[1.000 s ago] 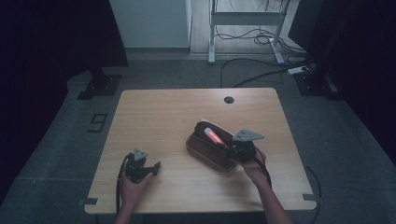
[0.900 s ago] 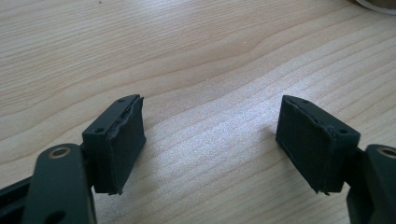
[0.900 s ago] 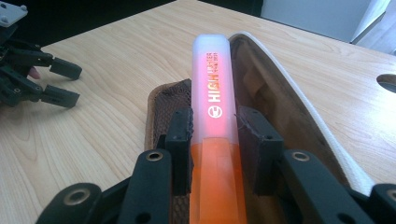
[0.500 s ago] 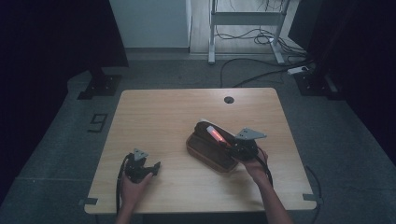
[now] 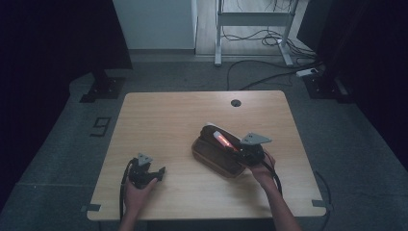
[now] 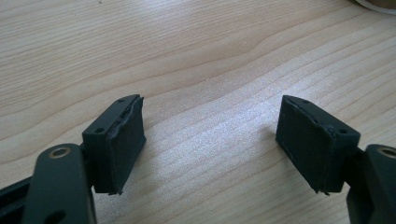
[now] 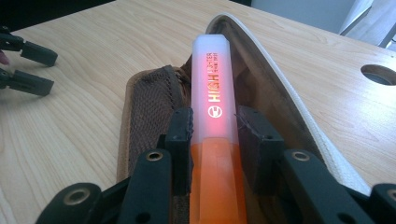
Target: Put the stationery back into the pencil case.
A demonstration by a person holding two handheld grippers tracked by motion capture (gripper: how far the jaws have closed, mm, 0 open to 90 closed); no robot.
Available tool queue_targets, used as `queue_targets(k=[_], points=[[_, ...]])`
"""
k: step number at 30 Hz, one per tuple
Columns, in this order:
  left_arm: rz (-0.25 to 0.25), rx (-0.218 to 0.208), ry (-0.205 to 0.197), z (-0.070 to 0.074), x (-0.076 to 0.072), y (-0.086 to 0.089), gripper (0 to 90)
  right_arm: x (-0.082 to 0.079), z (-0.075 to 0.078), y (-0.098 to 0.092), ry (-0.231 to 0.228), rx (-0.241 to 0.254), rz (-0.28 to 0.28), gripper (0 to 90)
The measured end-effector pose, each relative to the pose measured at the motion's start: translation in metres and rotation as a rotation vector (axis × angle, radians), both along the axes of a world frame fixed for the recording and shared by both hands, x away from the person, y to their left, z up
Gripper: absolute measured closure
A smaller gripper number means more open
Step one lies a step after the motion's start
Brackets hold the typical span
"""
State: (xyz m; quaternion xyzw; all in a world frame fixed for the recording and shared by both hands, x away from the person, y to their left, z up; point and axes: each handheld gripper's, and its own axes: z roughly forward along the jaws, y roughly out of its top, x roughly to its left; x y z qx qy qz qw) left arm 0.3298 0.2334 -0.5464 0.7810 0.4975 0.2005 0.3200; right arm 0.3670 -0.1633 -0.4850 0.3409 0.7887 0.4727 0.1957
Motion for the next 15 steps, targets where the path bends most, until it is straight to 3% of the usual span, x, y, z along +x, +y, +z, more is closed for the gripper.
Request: queue_targets(k=[3, 4, 6, 15], points=[[0.000, 0.000, 0.000, 0.0000, 0.0000, 0.0000, 23.4, 0.0003, -0.0008, 0.0006, -0.005, -0.015, -0.001, 65.0], [0.000, 0.000, 0.000, 0.0000, 0.0000, 0.0000, 23.4, -0.0010, -0.0011, 0.0027, -0.028, -0.037, -0.008, 62.9], [0.000, 0.000, 0.000, 0.0000, 0.0000, 0.0000, 23.4, -0.0025, 0.0000, 0.0040, -0.036, -0.028, 0.004, 58.2], [0.000, 0.000, 0.000, 0.0000, 0.0000, 0.0000, 23.4, -0.0070, 0.0045, 0.0034, -0.047, -0.018, 0.001, 54.8]])
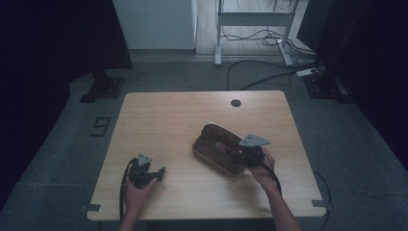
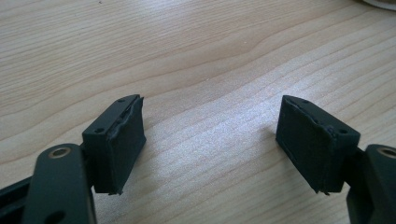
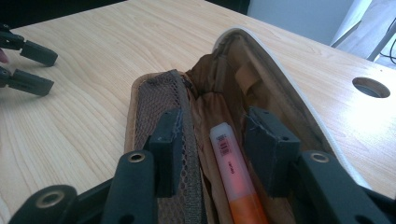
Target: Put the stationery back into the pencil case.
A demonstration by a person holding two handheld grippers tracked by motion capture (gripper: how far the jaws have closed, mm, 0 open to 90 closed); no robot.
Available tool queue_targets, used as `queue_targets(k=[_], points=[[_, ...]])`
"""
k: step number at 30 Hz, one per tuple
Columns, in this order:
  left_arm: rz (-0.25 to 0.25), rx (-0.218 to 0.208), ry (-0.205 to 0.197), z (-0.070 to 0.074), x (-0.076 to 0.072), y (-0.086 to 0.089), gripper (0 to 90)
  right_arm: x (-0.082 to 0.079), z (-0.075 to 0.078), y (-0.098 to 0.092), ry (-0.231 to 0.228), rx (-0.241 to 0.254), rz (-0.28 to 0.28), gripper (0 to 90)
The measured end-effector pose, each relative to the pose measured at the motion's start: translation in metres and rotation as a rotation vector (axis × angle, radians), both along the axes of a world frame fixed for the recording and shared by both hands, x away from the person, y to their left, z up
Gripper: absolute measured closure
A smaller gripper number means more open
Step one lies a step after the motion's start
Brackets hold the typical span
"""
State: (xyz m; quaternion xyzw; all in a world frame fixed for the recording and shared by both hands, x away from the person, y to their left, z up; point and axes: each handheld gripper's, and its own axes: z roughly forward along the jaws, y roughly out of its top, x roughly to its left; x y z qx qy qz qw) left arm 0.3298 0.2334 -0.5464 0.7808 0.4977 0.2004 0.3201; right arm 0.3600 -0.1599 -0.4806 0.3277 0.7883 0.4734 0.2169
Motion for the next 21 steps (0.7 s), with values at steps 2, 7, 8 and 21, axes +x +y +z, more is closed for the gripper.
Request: queue_targets(k=[2, 7, 8, 21], points=[[0.000, 0.000, 0.000, 0.000, 0.000, 0.000, 23.4, -0.001, 0.001, 0.000, 0.000, 0.007, 0.000, 53.2], [0.000, 0.000, 0.000, 0.000, 0.000, 0.000, 23.4, -0.003, 0.002, 0.002, 0.007, 0.029, -0.004, 48.1], [0.000, 0.000, 0.000, 0.000, 0.000, 0.000, 23.4, -0.003, 0.002, 0.002, 0.007, 0.029, -0.004, 48.1], [-0.002, 0.002, 0.000, 0.000, 0.000, 0.000, 23.5, -0.011, 0.002, -0.004, 0.023, 0.090, -0.060, 36.1]])
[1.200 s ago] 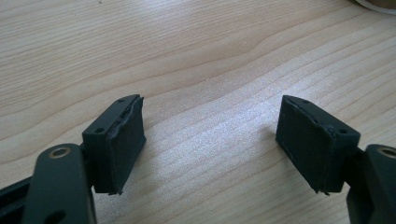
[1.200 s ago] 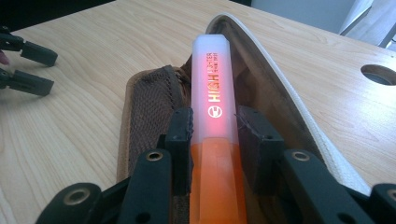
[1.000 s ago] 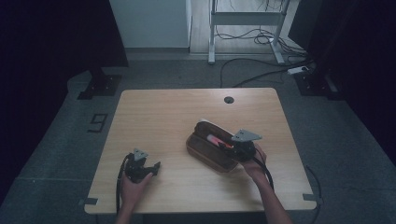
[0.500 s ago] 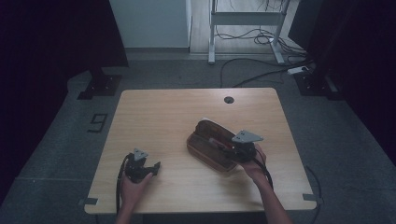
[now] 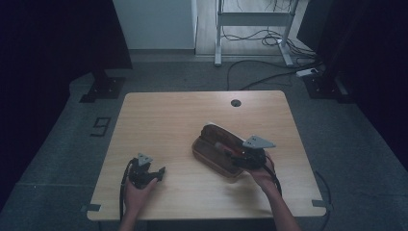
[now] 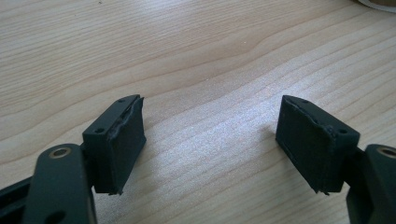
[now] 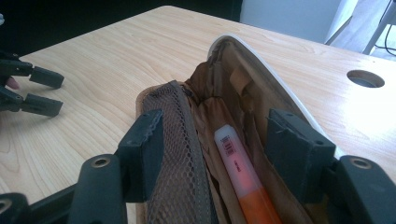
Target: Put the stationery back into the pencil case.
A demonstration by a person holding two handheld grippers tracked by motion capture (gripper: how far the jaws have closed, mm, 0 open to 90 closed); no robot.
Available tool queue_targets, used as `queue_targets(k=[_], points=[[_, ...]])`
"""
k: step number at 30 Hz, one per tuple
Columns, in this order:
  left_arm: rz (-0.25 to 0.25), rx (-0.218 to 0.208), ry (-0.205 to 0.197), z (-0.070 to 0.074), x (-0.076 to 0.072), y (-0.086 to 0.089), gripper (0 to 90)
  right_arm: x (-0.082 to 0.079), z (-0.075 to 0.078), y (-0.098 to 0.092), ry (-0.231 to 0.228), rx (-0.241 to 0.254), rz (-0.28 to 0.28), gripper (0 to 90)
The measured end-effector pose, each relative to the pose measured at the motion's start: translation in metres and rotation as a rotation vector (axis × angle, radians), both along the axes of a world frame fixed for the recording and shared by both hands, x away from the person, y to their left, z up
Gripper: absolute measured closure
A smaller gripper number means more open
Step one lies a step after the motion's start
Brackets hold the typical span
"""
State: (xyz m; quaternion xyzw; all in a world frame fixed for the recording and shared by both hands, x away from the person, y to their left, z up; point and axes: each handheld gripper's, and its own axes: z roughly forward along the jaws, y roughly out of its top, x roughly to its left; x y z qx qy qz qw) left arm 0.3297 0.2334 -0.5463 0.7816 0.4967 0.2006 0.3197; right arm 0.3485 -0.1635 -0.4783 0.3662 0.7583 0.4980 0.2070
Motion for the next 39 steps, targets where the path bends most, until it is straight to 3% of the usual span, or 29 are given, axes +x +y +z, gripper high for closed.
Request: queue_targets(k=[7, 10, 15, 29, 39], points=[[0.000, 0.000, 0.000, 0.000, 0.000, 0.000, 23.5, -0.006, 0.000, -0.008, 0.006, 0.001, -0.004, 35.4], [0.000, 0.000, 0.000, 0.000, 0.000, 0.000, 23.5, -0.013, 0.001, -0.023, 0.011, 0.023, -0.019, 35.4], [0.000, 0.000, 0.000, 0.000, 0.000, 0.000, 23.6, -0.020, 0.000, -0.038, 0.001, 0.018, -0.038, 35.1], [0.000, 0.000, 0.000, 0.000, 0.000, 0.000, 23.5, -0.037, -0.040, -0.092, 0.068, -0.019, -0.147, 34.7], [0.000, -0.001, 0.001, 0.000, 0.000, 0.000, 23.5, -0.033, -0.052, -0.102, 0.106, -0.036, -0.181, 33.9]])
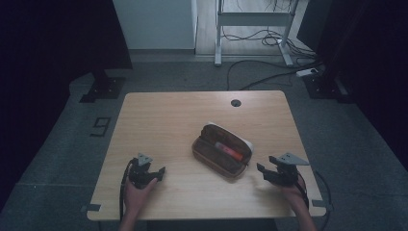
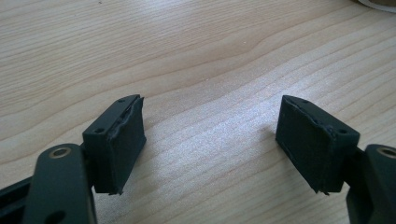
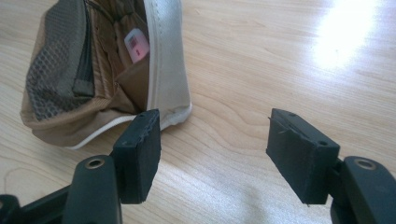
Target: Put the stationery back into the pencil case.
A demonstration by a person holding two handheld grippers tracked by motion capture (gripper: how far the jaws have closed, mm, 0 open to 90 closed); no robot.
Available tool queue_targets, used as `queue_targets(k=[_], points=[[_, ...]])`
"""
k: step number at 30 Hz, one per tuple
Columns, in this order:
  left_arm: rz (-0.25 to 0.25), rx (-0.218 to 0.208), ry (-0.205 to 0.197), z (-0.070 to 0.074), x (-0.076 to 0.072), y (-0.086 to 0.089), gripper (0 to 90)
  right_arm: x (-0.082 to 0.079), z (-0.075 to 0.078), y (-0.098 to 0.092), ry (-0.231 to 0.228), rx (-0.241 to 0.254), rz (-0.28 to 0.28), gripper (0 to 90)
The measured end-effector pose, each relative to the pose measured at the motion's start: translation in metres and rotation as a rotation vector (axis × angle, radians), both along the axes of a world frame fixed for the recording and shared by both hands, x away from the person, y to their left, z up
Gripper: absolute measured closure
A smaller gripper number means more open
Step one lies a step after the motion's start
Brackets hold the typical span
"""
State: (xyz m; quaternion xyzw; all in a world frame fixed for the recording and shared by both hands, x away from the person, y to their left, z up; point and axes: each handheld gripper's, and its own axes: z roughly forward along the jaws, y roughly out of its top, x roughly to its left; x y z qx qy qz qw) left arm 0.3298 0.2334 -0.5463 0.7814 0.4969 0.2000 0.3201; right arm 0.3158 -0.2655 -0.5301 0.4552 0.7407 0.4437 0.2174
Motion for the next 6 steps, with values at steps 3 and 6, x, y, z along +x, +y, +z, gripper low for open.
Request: queue_targets(k=[3, 6], points=[[0.000, 0.000, 0.000, -0.0001, 0.0000, 0.0000, 23.6, 0.0002, -0.0006, -0.0006, 0.000, -0.003, -0.001, 33.7], [0.000, 0.000, 0.000, 0.0000, 0.0000, 0.0000, 23.5, 0.0005, -0.0009, -0.0010, 0.002, -0.003, -0.002, 33.5]])
